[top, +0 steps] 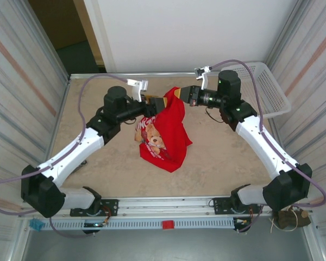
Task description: Fold the inside-out t-shirt
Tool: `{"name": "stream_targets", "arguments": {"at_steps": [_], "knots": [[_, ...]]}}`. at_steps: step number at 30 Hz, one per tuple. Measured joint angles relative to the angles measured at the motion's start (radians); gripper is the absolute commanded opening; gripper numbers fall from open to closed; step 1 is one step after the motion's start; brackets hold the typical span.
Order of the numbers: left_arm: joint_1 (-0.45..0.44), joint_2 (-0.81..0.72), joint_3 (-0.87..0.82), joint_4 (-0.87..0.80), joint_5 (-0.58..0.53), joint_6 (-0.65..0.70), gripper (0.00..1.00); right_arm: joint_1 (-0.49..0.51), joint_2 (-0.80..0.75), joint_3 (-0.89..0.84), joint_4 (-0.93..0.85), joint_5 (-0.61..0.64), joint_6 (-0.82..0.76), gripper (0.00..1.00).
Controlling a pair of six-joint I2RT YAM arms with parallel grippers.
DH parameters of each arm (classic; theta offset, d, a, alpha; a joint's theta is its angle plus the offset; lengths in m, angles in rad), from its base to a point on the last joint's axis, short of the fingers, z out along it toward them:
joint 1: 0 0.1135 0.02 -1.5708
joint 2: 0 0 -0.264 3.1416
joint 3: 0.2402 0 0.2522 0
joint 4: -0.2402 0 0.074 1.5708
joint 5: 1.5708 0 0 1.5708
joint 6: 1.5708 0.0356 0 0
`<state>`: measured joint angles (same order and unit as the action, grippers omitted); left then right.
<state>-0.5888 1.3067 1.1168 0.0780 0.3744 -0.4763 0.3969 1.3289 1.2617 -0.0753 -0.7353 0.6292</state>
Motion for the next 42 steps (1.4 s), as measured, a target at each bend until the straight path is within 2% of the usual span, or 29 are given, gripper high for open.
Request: {"name": "stream_targets", "arguments": {"at_steps": [4,6,11,16,25,27,29,31,33,34,42], "knots": [[-0.002,0.05,0.0,-0.002,-0.023,0.038,0.42,0.0,0.0,-0.006,0.0,0.0,0.001,0.0],[-0.002,0.074,0.0,-0.008,-0.033,0.053,0.42,-0.003,0.0,-0.008,0.0,0.0,0.007,0.0],[-0.003,0.1,0.0,-0.014,-0.035,0.066,0.41,-0.007,0.0,-0.009,0.001,0.001,0.016,0.0],[-0.018,0.108,0.0,-0.003,-0.033,0.072,0.47,-0.007,0.0,-0.009,0.004,0.001,0.018,0.0],[-0.041,0.109,-0.01,0.04,-0.027,0.071,0.47,-0.013,0.001,-0.009,0.008,0.001,0.019,0.0],[-0.042,0.109,-0.013,0.046,-0.027,0.069,0.43,-0.014,0.005,-0.009,0.012,0.0,0.022,0.0],[-0.042,0.114,-0.013,0.052,-0.027,0.064,0.35,-0.015,0.01,-0.009,0.02,0.0,0.026,0.0],[-0.042,0.125,-0.013,0.055,-0.028,0.058,0.22,-0.016,0.011,-0.009,0.024,0.0,0.026,0.0],[-0.042,0.14,-0.013,0.059,-0.029,0.055,0.04,-0.017,0.011,-0.01,0.024,0.0,0.026,0.0],[-0.042,0.149,-0.012,0.058,-0.03,0.058,0.0,-0.018,0.011,-0.01,0.024,0.001,0.026,0.0],[-0.002,0.175,0.103,-0.05,-0.007,0.081,0.0,-0.061,0.012,-0.085,0.037,0.013,0.025,0.0]]}}
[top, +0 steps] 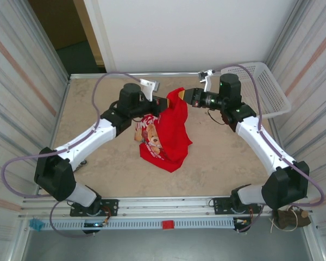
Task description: Fold the inside-out t-shirt
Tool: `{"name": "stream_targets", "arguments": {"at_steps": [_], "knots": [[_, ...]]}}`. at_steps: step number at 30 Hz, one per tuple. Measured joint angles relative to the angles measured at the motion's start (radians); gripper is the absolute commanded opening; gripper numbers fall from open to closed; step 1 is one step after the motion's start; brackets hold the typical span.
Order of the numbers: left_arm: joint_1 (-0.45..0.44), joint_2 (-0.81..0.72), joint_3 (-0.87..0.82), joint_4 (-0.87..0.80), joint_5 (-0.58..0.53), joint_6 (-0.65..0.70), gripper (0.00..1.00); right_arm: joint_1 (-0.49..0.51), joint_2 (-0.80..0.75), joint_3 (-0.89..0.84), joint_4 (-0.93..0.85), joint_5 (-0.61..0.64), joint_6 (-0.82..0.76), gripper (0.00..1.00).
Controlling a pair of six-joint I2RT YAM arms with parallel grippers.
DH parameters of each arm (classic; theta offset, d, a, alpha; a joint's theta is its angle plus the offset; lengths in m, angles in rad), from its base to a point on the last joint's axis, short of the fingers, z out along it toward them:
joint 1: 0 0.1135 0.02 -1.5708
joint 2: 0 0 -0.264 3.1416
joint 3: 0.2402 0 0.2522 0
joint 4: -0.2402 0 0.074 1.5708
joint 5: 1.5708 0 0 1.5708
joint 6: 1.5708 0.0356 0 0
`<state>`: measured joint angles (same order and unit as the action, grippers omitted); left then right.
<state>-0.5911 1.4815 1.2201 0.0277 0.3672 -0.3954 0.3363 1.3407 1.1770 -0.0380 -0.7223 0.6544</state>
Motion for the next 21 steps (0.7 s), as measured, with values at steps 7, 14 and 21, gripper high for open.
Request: {"name": "stream_targets", "arguments": {"at_steps": [7,14,21], "knots": [[0.088,-0.017,0.187,-0.087,0.134,-0.087,0.0,-0.029,0.108,-0.011,-0.051,0.11,-0.034,0.64],[0.121,-0.018,0.268,-0.087,0.232,-0.292,0.0,0.093,-0.005,-0.037,-0.153,0.291,-0.057,0.61],[0.127,-0.017,0.261,-0.039,0.288,-0.473,0.0,0.285,-0.17,0.023,-0.196,0.476,-0.138,0.53]]}}
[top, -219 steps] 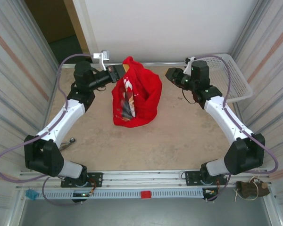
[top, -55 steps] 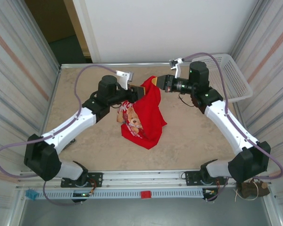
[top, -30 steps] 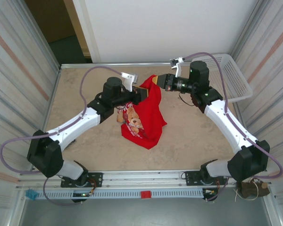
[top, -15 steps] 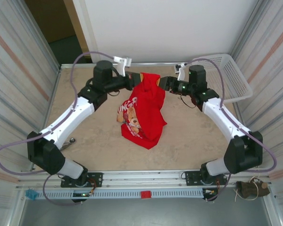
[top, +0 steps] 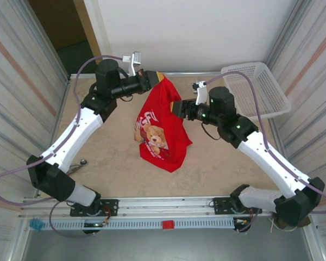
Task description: Fold the inside-out t-shirt
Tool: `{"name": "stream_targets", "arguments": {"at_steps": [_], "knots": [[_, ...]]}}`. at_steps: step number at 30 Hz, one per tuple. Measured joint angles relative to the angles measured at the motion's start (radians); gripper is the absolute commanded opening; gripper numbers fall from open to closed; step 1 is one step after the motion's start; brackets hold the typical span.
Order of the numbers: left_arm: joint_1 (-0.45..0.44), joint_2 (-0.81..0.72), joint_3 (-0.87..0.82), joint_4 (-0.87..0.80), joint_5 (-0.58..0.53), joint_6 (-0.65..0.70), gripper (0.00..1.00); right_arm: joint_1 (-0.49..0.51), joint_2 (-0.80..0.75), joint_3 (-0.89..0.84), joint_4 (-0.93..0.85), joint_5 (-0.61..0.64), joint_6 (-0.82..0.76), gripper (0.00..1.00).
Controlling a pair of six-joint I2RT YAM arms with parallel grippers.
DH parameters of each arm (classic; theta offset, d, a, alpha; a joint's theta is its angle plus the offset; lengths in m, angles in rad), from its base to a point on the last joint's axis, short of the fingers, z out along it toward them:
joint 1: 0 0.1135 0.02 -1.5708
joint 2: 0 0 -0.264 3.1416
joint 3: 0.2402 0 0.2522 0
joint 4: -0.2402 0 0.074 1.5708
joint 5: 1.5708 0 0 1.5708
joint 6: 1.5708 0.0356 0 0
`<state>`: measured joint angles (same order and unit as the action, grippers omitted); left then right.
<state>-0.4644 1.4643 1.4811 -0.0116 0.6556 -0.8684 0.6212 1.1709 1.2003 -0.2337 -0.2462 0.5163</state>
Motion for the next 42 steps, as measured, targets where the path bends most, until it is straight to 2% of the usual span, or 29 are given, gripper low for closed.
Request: {"name": "stream_targets", "arguments": {"at_steps": [4,8,10,13,14,19,23,24,26,29,33,36,38,42], "knots": [[0.0,0.0,-0.019,0.062,0.039,-0.067,0.0,0.0,0.051,0.061,0.0,0.061,-0.041,0.55],[0.0,0.0,-0.035,0.102,0.065,-0.106,0.0,-0.029,0.132,0.08,-0.001,0.071,-0.064,0.54],[0.0,0.0,-0.046,0.123,0.073,-0.122,0.0,-0.05,0.174,0.089,0.0,0.061,-0.068,0.42],[0.001,0.0,-0.059,0.14,0.083,-0.136,0.0,-0.088,0.229,0.097,0.001,0.016,-0.079,0.05],[0.005,-0.002,-0.066,0.147,0.085,-0.142,0.0,-0.103,0.239,0.097,0.001,-0.014,-0.08,0.0],[0.053,-0.006,-0.129,0.192,0.084,-0.162,0.0,-0.164,0.234,0.097,0.021,-0.198,-0.063,0.0],[0.11,0.001,-0.165,0.196,0.065,-0.159,0.0,-0.194,0.157,0.039,0.113,-0.363,-0.014,0.0],[0.118,0.006,-0.166,0.196,0.06,-0.157,0.05,-0.197,0.134,0.019,0.14,-0.399,0.003,0.0],[0.13,0.024,-0.166,0.202,0.054,-0.147,0.34,-0.198,0.097,-0.011,0.201,-0.467,0.039,0.0],[0.132,0.044,-0.173,0.203,0.037,-0.132,0.56,-0.201,0.083,-0.032,0.278,-0.537,0.087,0.0],[0.132,0.011,-0.247,0.192,-0.001,-0.09,0.61,-0.225,0.094,-0.057,0.362,-0.584,0.152,0.0],[0.122,-0.082,-0.354,0.15,-0.061,-0.047,0.65,-0.238,0.111,-0.06,0.392,-0.597,0.178,0.0],[0.092,-0.153,-0.405,0.108,-0.11,-0.012,0.65,-0.242,0.117,-0.064,0.404,-0.601,0.188,0.0],[-0.027,-0.265,-0.446,0.045,-0.214,0.068,0.67,-0.242,0.118,-0.082,0.425,-0.612,0.195,0.0]]}}
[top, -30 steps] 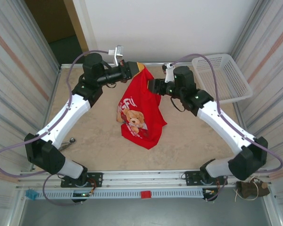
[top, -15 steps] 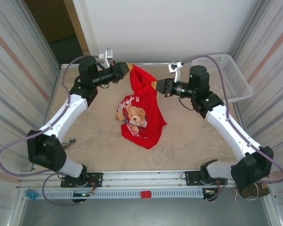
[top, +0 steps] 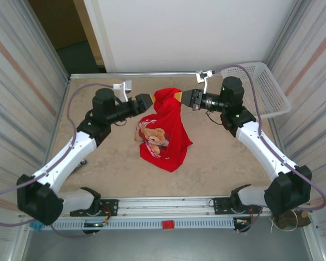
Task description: Fold the inside-out t-shirt
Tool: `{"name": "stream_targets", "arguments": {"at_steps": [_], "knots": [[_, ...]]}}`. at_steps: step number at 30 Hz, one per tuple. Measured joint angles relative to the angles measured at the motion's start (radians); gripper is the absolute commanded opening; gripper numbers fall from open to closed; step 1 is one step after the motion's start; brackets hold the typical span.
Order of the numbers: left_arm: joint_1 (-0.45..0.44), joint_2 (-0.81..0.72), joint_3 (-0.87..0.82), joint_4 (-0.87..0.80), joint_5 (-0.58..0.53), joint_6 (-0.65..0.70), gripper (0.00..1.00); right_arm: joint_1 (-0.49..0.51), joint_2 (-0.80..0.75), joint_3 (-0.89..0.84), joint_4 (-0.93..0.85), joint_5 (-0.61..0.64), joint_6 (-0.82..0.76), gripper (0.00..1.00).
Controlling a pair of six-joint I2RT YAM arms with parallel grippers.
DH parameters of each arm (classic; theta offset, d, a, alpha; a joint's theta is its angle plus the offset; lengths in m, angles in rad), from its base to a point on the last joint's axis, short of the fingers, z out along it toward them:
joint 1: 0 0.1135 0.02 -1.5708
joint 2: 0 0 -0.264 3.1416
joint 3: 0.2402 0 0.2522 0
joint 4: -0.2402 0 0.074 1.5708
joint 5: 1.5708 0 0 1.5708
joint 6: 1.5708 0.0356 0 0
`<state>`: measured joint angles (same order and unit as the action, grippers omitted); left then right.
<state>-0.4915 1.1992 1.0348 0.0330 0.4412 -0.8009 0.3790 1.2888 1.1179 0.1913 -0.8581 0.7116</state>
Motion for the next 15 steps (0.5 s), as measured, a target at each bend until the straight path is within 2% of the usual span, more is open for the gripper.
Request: {"name": "stream_targets", "arguments": {"at_steps": [3,9,15], "knots": [[-0.044,-0.015,0.0,-0.014,-0.06,0.046,0.67,0.0,0.0,-0.012,0.006,-0.004,0.011,0.0],[-0.046,0.081,0.04,-0.08,-0.154,0.126,0.67,0.0,0.0,-0.019,0.01,-0.003,0.014,0.0],[-0.046,0.161,0.081,-0.097,-0.18,0.177,0.67,0.0,0.0,-0.021,0.011,-0.003,0.014,0.0]]}}
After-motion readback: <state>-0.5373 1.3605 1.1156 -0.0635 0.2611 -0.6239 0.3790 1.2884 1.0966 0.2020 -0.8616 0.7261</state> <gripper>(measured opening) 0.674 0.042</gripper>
